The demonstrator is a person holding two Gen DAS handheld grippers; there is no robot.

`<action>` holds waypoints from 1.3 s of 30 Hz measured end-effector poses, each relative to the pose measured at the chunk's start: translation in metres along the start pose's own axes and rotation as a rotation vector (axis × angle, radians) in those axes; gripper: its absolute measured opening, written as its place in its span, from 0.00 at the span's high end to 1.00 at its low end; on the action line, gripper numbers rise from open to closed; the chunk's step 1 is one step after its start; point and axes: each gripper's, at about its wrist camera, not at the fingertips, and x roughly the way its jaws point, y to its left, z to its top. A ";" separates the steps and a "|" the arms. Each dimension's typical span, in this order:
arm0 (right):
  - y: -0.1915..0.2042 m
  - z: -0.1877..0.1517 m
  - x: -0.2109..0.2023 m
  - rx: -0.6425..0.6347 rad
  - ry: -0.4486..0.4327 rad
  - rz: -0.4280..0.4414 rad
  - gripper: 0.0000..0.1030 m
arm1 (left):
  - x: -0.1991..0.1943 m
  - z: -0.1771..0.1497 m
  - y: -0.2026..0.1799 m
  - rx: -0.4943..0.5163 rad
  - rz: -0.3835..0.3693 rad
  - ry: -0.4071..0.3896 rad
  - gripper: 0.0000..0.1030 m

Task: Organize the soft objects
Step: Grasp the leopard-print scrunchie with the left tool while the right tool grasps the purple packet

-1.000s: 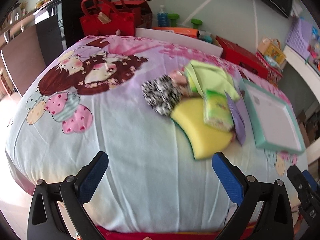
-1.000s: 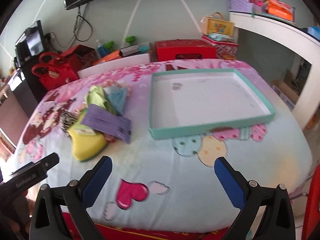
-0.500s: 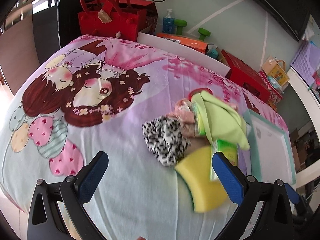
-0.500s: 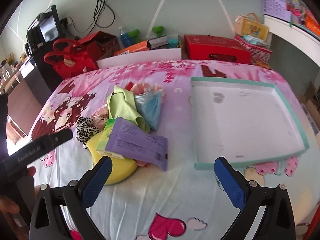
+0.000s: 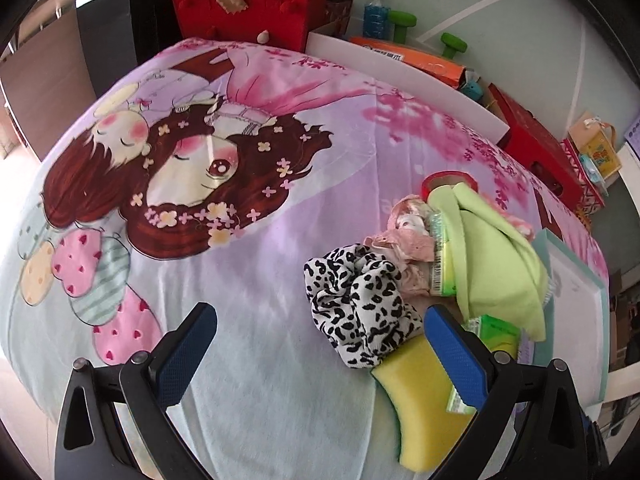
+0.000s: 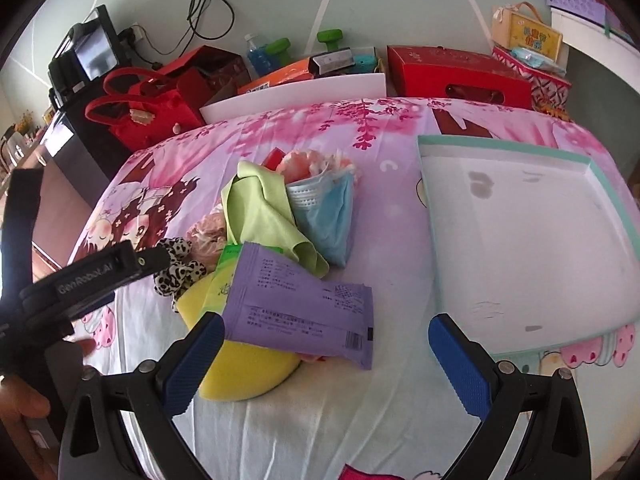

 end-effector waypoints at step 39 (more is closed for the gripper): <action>-0.009 -0.009 0.004 -0.109 -0.095 -0.104 0.58 | 0.021 -0.009 0.005 -0.005 -0.102 0.009 0.31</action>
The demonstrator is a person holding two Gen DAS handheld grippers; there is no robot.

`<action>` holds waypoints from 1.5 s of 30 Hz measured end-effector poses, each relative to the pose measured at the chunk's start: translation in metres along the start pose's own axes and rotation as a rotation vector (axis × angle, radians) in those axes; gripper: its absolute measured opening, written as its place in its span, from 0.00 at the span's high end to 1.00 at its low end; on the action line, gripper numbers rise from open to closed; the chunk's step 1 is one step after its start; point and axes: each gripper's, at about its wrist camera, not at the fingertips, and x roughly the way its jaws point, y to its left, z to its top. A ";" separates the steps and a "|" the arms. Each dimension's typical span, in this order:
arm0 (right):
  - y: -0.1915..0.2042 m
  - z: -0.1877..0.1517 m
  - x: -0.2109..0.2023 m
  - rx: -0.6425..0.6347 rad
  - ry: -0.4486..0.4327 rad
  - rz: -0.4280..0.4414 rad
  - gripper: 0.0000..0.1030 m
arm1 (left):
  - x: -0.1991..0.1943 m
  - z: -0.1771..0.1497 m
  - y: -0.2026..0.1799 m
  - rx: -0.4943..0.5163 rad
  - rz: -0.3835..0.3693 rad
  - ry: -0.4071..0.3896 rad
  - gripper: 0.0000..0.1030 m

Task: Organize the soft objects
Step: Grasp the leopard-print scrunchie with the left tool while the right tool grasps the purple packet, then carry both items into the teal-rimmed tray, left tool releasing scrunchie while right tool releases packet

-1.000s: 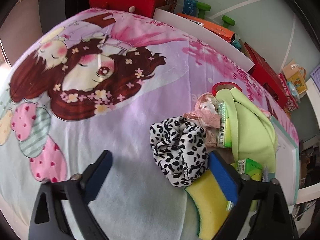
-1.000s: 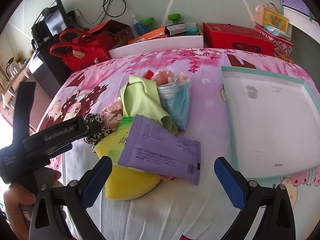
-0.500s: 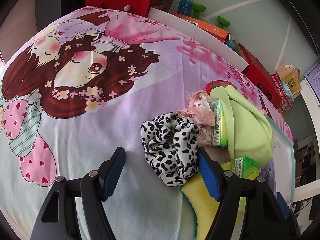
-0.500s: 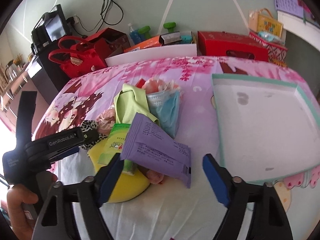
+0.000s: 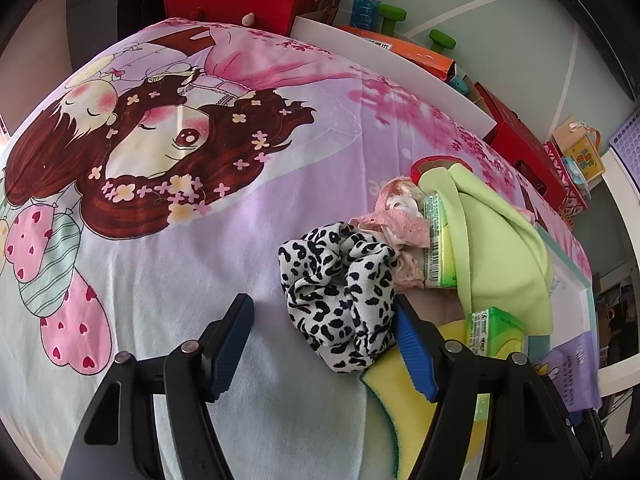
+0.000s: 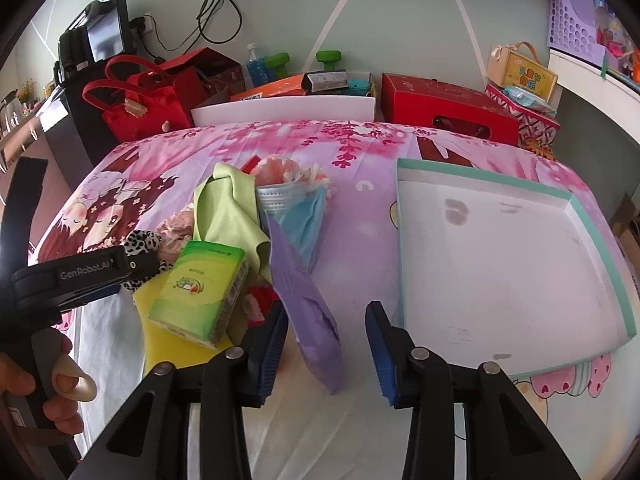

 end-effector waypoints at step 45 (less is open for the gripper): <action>-0.018 0.027 -0.041 0.071 -0.111 0.067 0.82 | -0.083 0.015 -0.033 0.122 0.009 -0.178 0.78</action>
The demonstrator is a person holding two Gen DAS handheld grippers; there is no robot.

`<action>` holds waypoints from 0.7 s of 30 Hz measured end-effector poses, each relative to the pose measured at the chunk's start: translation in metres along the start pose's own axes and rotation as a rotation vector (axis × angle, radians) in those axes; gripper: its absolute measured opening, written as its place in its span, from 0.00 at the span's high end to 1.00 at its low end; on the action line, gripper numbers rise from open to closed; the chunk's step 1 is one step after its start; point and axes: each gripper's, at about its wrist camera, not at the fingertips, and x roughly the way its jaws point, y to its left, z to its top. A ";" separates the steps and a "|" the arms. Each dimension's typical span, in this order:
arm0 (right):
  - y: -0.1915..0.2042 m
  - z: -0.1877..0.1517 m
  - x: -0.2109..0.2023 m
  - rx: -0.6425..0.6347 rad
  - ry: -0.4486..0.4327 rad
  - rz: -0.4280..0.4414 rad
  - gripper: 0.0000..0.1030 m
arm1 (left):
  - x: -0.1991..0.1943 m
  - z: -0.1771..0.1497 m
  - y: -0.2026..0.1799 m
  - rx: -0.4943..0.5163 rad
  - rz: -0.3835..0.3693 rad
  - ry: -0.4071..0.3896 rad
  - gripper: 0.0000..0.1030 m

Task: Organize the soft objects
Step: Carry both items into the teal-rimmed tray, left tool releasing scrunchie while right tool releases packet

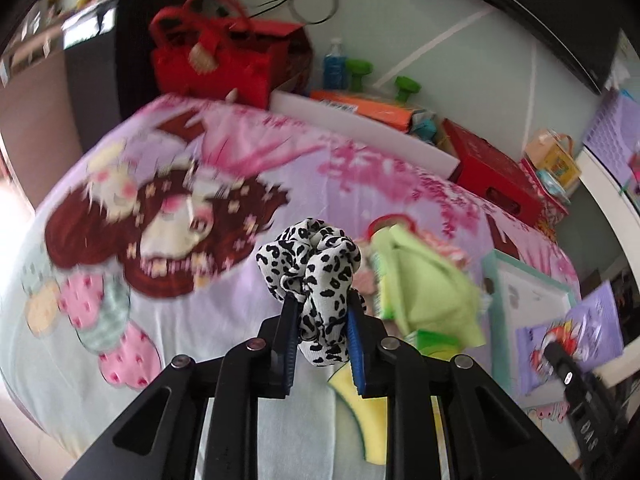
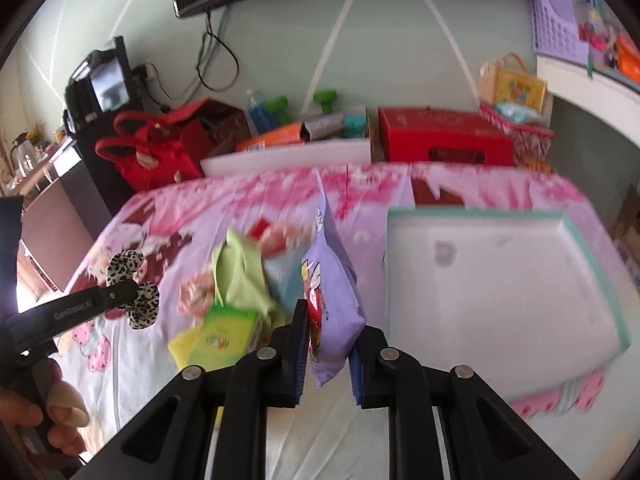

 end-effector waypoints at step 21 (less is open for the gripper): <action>-0.132 0.050 0.027 0.267 0.009 -0.296 0.82 | 0.049 -0.002 -0.191 0.288 -0.229 0.061 0.78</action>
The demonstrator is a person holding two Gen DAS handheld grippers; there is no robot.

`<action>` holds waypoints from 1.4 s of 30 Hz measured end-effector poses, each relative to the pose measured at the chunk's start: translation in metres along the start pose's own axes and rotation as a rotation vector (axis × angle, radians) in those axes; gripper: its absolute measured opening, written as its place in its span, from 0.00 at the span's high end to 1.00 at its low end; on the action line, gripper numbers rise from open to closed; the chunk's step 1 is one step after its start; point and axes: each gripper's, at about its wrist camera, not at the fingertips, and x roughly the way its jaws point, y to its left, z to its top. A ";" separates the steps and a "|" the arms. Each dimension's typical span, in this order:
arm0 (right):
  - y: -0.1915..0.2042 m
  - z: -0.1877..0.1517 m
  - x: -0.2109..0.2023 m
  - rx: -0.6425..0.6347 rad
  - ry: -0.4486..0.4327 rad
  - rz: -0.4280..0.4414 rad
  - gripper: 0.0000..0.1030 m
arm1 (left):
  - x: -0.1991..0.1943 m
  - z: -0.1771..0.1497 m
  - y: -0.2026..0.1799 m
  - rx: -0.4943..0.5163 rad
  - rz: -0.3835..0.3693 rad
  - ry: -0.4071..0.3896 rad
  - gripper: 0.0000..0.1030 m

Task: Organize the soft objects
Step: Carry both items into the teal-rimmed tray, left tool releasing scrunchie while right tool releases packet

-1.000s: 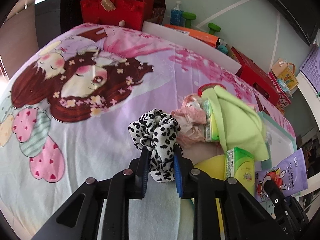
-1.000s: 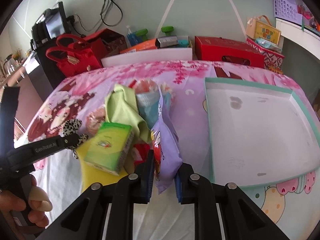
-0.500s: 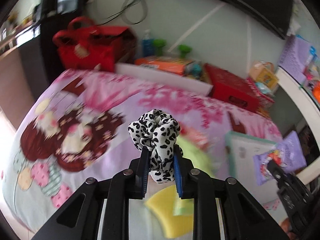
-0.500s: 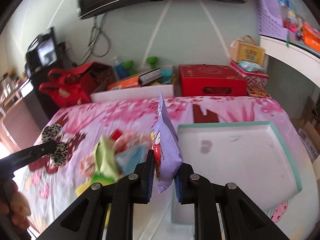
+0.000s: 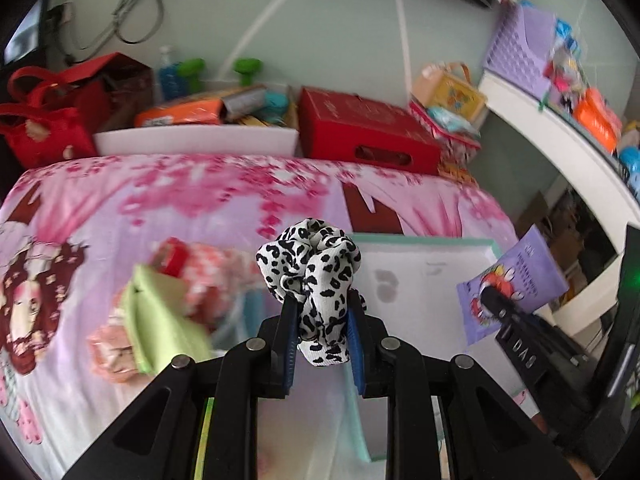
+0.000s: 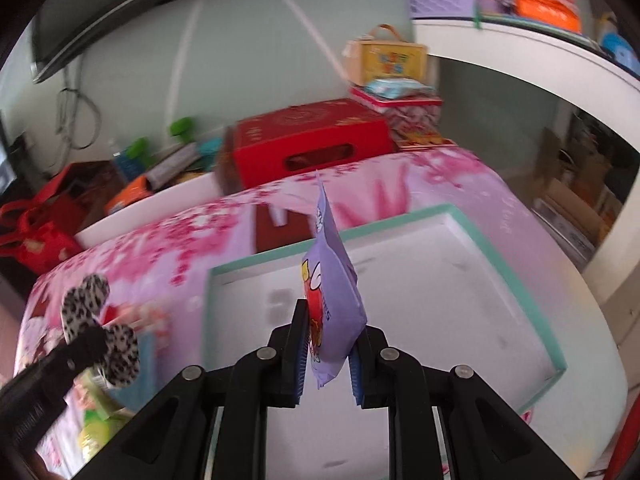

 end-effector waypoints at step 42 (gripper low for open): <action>-0.075 -0.001 0.039 0.068 0.089 -0.201 0.00 | 0.070 0.011 -0.040 0.058 0.094 0.035 0.07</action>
